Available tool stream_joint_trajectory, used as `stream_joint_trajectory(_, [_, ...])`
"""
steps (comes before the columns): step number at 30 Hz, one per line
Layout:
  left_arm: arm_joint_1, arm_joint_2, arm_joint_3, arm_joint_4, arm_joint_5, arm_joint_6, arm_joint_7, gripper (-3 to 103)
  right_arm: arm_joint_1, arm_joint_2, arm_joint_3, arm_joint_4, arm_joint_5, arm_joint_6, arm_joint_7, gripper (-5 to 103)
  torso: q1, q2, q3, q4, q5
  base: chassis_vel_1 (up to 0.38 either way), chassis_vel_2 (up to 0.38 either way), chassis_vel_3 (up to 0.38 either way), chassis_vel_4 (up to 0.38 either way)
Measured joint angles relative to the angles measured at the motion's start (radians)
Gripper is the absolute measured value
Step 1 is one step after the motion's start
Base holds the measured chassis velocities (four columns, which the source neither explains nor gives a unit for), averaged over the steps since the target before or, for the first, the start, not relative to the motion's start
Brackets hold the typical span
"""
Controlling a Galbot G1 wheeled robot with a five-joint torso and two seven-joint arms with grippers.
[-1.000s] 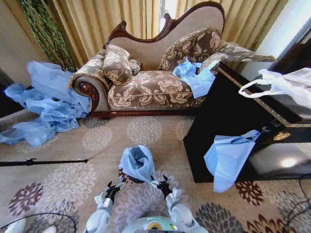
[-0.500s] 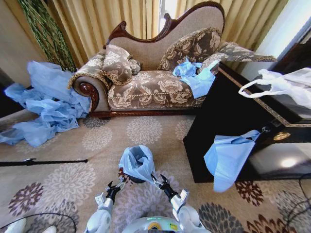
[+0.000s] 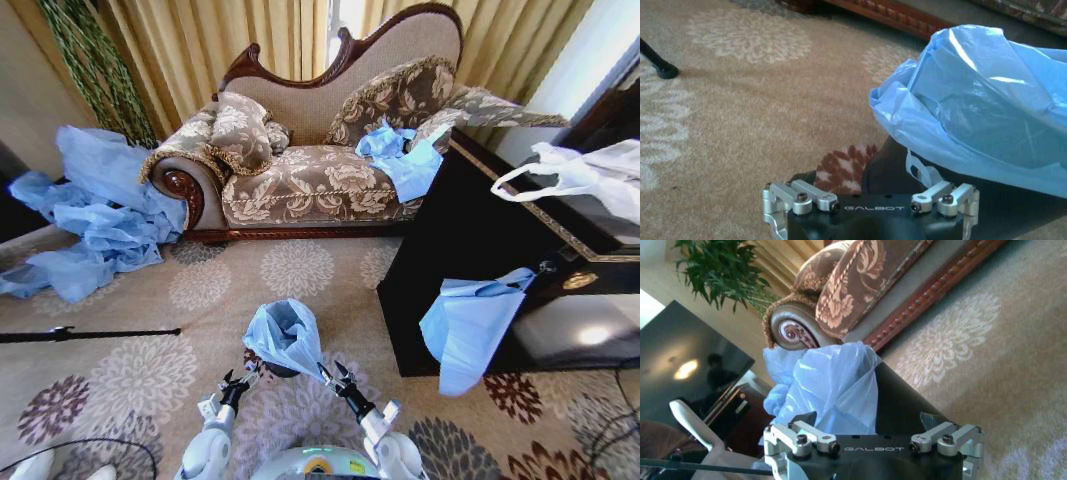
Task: Place a garbage bag over the trash bin.
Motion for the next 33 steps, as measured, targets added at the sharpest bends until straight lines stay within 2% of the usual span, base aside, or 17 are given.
stream_joint_trajectory(6, [-0.001,0.002,0.003,-0.002,0.003,0.001,0.000,100,-0.019,-0.025,0.026,0.014,0.020,-0.017,-0.011,100,0.000,0.000,0.000,0.0000,-0.0002,0.000,0.000,0.000,0.000])
stream_joint_trajectory(11, [-0.001,0.001,0.010,-0.004,0.007,0.001,0.000,100,-0.023,-0.031,0.043,-0.020,-0.007,-0.005,-0.044,100,0.000,0.000,0.000,0.0000,-0.0001,0.000,0.000,0.000,0.000])
stream_joint_trajectory(16, [0.007,0.001,0.012,-0.024,0.009,0.007,-0.001,100,-0.027,-0.035,0.047,-0.021,-0.025,0.002,-0.021,100,0.000,0.000,0.000,-0.0001,-0.0001,0.000,0.000,0.000,0.000])
stream_joint_trajectory(19, [0.039,0.000,-0.012,-0.087,0.012,0.055,-0.036,100,-0.012,-0.044,0.061,-0.037,-0.121,0.034,0.071,100,0.000,0.000,0.000,-0.0001,-0.0003,0.000,0.000,0.000,0.000])
stream_joint_trajectory(21, [0.045,0.000,-0.018,-0.096,0.012,0.062,-0.038,100,-0.010,-0.045,0.062,-0.040,-0.128,0.038,0.076,100,0.000,0.000,0.000,-0.0001,-0.0002,0.000,0.000,0.000,0.000])
stream_joint_trajectory(22, [0.076,0.002,-0.042,-0.134,0.016,0.094,-0.052,100,-0.004,-0.046,0.065,-0.053,-0.158,0.052,0.103,100,0.000,0.000,0.000,0.0000,0.0001,0.000,0.000,0.000,0.000])
stream_joint_trajectory(25, [0.102,0.004,-0.063,-0.161,0.028,0.118,-0.063,100,-0.002,-0.046,0.065,-0.053,-0.167,0.056,0.116,100,0.000,0.000,0.000,0.0000,-0.0003,0.000,0.000,0.000,0.000])
stream_joint_trajectory(27, [0.168,-0.006,-0.124,-0.236,0.039,0.129,-0.064,100,-0.003,-0.046,0.061,-0.048,-0.175,0.061,0.134,100,0.000,0.000,0.000,0.0001,-0.0003,0.000,0.000,0.000,0.000])
stream_joint_trajectory(28, [0.168,-0.006,-0.124,-0.236,0.039,0.129,-0.064,100,-0.003,-0.046,0.061,-0.048,-0.175,0.061,0.134,100,0.000,0.000,0.000,0.0001,-0.0003,0.000,0.000,0.000,0.000])
stream_joint_trajectory(30, [0.218,-0.017,-0.166,-0.343,0.030,0.135,-0.058,100,-0.006,-0.048,0.057,-0.036,-0.181,0.064,0.138,100,0.000,0.000,0.000,0.0002,0.0000,0.000,0.000,0.000,0.000])
stream_joint_trajectory(32, [0.246,-0.015,-0.172,-0.456,0.000,0.178,-0.066,100,-0.010,-0.052,0.051,-0.024,-0.187,0.064,0.144,100,0.000,0.000,0.000,0.0002,-0.0001,0.000,0.000,0.000,0.000])
stream_joint_trajectory(33, [0.246,-0.015,-0.172,-0.456,0.000,0.178,-0.066,100,-0.010,-0.052,0.051,-0.024,-0.187,0.064,0.144,100,0.000,0.000,0.000,0.0002,-0.0001,0.000,0.000,0.000,0.000])
